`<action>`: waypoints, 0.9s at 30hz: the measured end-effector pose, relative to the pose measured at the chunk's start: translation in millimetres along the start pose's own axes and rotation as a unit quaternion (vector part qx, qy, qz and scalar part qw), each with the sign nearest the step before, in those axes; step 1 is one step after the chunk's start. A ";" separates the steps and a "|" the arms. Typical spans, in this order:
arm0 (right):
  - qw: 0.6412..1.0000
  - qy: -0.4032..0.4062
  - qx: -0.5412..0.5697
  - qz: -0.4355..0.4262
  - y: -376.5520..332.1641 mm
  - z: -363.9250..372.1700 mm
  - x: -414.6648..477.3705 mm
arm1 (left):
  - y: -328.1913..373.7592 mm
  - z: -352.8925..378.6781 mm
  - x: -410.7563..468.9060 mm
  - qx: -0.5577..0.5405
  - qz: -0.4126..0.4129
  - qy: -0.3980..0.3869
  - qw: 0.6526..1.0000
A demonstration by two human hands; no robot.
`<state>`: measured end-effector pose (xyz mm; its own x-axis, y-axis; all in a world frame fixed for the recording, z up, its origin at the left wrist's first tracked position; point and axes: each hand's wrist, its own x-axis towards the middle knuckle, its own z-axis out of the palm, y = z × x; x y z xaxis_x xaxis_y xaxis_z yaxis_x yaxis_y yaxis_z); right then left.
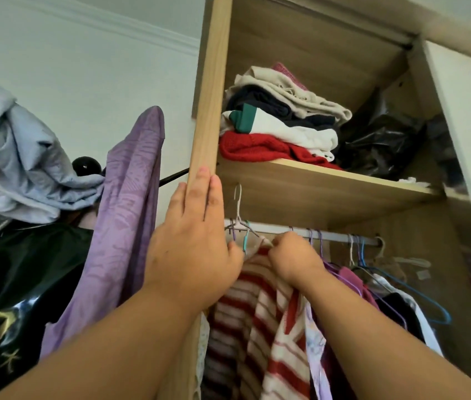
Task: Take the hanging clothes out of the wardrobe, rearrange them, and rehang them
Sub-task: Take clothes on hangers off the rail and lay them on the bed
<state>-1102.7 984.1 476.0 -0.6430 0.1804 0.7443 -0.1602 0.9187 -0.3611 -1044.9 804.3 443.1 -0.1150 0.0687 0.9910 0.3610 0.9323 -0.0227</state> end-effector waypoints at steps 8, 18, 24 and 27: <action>0.989 -0.008 0.140 0.047 46.5 -98.5 -88.7 | -9.1 -6.1 -7.8 0.026 0.041 -0.067 0.997; 0.991 -0.028 0.069 0.114 77.2 -192.4 -217.4 | 67.7 33.0 -43.5 -0.150 0.090 -0.213 0.961; 0.977 0.036 -0.003 0.212 66.8 -220.1 -317.5 | 125.8 74.2 -87.3 -0.378 0.054 -0.347 0.857; 0.958 0.072 -0.042 0.275 56.9 -228.5 -375.8 | 157.9 87.6 -124.3 -0.511 0.087 -0.380 0.766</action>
<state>-699.1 1048.8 304.1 -0.5019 0.6864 0.5263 0.2371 0.6944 -0.6794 -1054.7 974.1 304.8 -0.3487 0.7095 0.6124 0.9234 0.1482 0.3541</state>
